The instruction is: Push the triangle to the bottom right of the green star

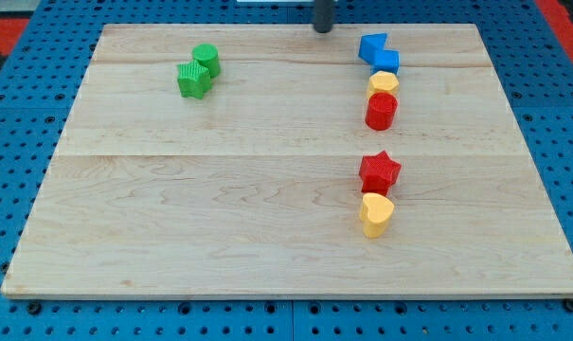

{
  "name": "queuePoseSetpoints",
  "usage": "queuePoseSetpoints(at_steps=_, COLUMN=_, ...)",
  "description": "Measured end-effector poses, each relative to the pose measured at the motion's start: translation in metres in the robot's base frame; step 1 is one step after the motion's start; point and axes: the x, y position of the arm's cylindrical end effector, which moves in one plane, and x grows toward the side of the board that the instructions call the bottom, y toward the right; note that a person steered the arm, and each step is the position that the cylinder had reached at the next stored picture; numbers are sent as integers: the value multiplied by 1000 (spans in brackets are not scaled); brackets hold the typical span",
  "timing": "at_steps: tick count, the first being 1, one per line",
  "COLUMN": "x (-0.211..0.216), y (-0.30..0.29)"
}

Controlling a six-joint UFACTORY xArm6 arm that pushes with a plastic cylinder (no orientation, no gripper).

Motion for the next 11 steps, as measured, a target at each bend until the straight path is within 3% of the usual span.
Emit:
queuePoseSetpoints(at_steps=1, x=2, y=62)
queuePoseSetpoints(at_steps=3, x=49, y=62)
queuePoseSetpoints(at_steps=4, x=66, y=29)
queuePoseSetpoints(at_steps=5, x=52, y=-13)
queuePoseSetpoints(at_steps=6, x=43, y=-17)
queuePoseSetpoints(at_steps=7, x=72, y=-57)
queuePoseSetpoints(at_steps=8, x=47, y=-80)
queuePoseSetpoints(at_steps=9, x=60, y=-94)
queuePoseSetpoints(at_steps=11, x=129, y=-110)
